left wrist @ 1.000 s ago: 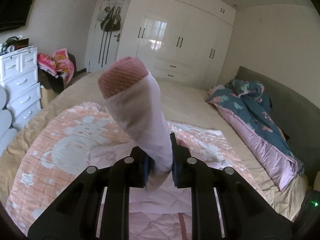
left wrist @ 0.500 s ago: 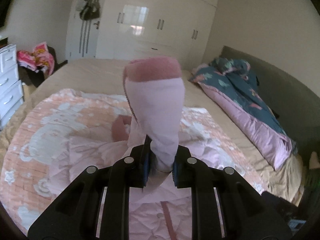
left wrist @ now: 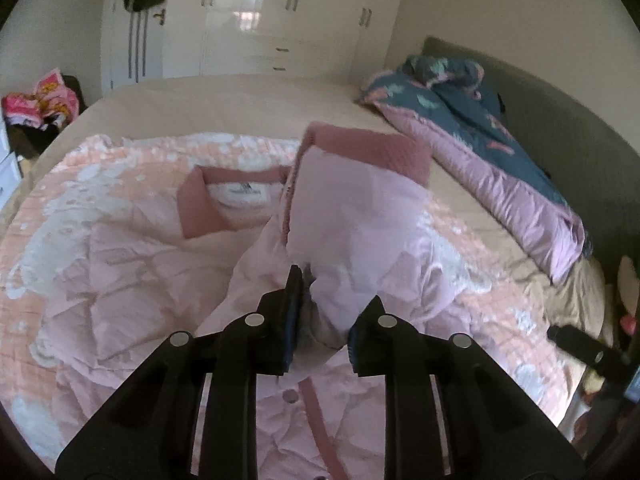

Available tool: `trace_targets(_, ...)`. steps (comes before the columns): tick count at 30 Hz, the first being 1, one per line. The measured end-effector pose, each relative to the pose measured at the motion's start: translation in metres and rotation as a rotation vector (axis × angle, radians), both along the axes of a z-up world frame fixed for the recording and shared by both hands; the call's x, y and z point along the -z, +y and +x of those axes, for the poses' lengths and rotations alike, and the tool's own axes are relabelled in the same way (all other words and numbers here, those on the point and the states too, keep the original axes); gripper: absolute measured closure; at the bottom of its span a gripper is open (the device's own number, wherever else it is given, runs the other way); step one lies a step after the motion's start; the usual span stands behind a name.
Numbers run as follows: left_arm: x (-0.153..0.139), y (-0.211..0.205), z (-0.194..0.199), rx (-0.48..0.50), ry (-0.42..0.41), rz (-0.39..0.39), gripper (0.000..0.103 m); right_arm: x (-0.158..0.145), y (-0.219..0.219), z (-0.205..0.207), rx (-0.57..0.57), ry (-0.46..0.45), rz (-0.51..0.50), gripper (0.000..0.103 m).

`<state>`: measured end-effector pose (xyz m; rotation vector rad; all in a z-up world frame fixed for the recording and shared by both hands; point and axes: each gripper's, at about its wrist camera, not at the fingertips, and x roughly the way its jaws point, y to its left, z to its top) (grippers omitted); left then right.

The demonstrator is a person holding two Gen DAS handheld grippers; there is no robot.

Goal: Fold large clothes

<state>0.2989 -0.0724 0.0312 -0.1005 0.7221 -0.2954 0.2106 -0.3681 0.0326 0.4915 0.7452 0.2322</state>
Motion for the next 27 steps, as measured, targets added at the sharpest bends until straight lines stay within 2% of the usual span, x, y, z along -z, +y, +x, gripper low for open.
trace_targets(2, 0.009, -0.006, 0.001, 0.023, 0.022, 0.012, 0.087, 0.002, -0.003, 0.0, 0.006, 0.007, 0.004, 0.004)
trace_targets(5, 0.022, -0.015, 0.003, 0.056, 0.063, 0.023, 0.074, 0.005, -0.005, 0.001, 0.014, 0.014, 0.009, 0.004)
trace_targets(7, 0.032, -0.022, 0.003, 0.072, 0.096, 0.038, 0.051, 0.006, -0.007, 0.001, 0.015, 0.017, 0.009, 0.004)
trace_targets(11, 0.053, -0.03, 0.0, 0.097, 0.167, 0.056, 0.045, 0.009, -0.009, 0.001, 0.022, 0.024, 0.01, 0.004)
trace_targets(13, 0.06, -0.031, -0.004, 0.101, 0.19, 0.066, 0.037, 0.01, -0.011, 0.001, 0.026, 0.027, 0.009, 0.004)
trace_targets(14, 0.064, -0.029, -0.006, 0.104, 0.206, 0.067, 0.036, 0.011, -0.011, 0.001, 0.027, 0.028, 0.01, 0.004)
trace_targets(17, 0.068, -0.028, -0.011, 0.108, 0.224, 0.081, 0.025, 0.012, -0.011, 0.002, 0.029, 0.031, 0.01, 0.004)
trace_targets(20, 0.068, -0.026, -0.017, 0.124, 0.237, 0.102, 0.021, 0.012, -0.011, 0.002, 0.028, 0.029, 0.011, 0.004)
trace_targets(22, 0.066, -0.023, -0.02, 0.122, 0.246, 0.108, 0.009, 0.012, -0.011, 0.002, 0.029, 0.03, 0.008, 0.004)
trace_targets(24, 0.062, -0.017, -0.025, 0.135, 0.255, 0.066, 0.009, 0.012, -0.01, 0.002, 0.027, 0.027, 0.008, 0.004)
trace_targets(27, 0.055, -0.009, -0.029, 0.119, 0.256, 0.057, 0.009, 0.013, -0.01, 0.001, 0.028, 0.023, 0.005, 0.004)
